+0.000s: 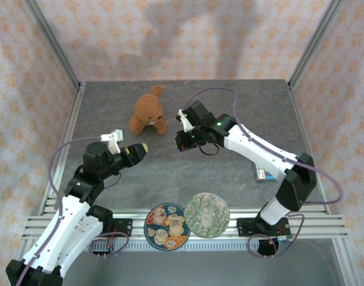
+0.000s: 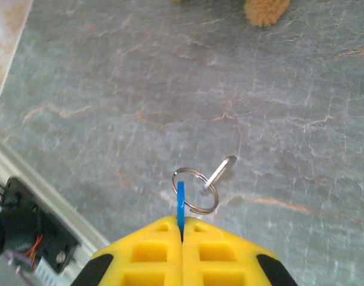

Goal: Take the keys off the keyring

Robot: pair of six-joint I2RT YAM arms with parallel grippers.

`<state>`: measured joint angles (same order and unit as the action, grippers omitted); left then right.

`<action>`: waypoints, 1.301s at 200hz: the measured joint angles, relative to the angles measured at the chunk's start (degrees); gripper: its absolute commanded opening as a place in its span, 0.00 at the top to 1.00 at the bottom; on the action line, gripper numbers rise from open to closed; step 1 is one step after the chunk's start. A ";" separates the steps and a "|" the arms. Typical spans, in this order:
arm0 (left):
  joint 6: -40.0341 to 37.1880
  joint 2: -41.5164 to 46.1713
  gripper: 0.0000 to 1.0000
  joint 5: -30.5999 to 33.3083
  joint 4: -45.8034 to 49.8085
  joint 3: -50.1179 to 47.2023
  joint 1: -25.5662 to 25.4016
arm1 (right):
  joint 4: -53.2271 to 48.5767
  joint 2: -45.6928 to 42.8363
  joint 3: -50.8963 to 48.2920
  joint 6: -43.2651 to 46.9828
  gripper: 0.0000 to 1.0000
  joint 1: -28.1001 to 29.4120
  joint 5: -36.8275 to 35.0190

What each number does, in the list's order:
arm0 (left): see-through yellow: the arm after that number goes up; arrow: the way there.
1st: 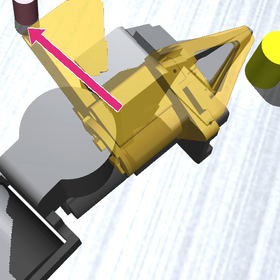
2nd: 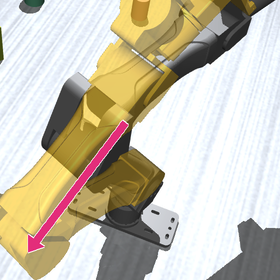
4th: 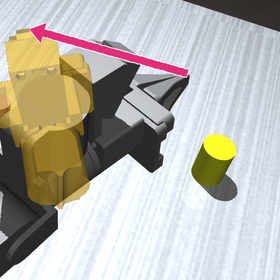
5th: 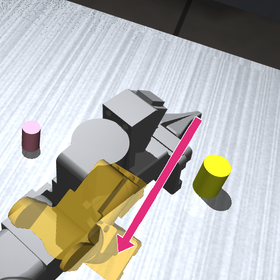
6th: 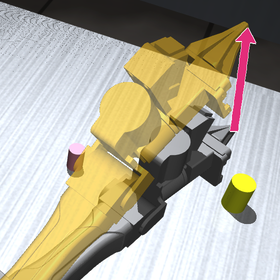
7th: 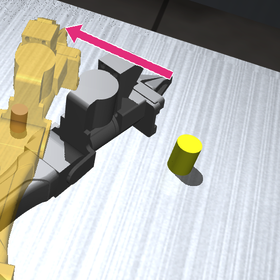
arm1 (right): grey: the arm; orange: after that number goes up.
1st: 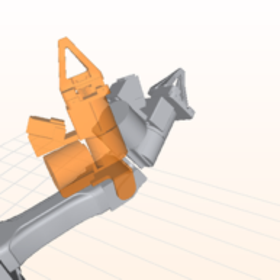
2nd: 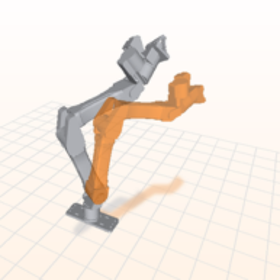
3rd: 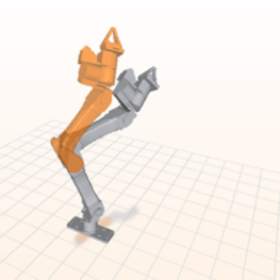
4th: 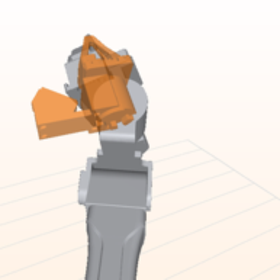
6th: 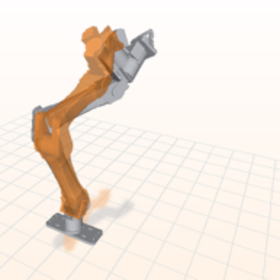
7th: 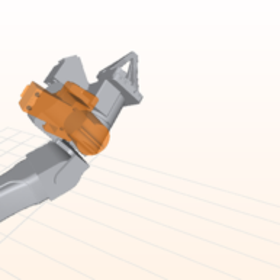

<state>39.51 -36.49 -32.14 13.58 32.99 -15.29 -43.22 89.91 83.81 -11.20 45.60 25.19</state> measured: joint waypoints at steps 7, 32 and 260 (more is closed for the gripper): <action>-0.46 -0.87 0.45 -1.38 -0.61 1.03 -0.02 | -1.09 -1.31 0.00 0.83 1.00 0.00 0.74; -1.86 -3.10 0.46 -5.53 -2.47 3.15 -0.79 | -4.07 -5.88 0.11 3.41 1.00 -0.02 3.78; -18.38 -19.39 0.63 -26.25 2.16 19.50 -15.39 | -15.85 -10.97 5.46 17.33 1.00 -0.55 24.06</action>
<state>21.12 -55.88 -58.39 15.75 52.49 -30.68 -59.07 78.94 89.27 6.13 45.06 49.25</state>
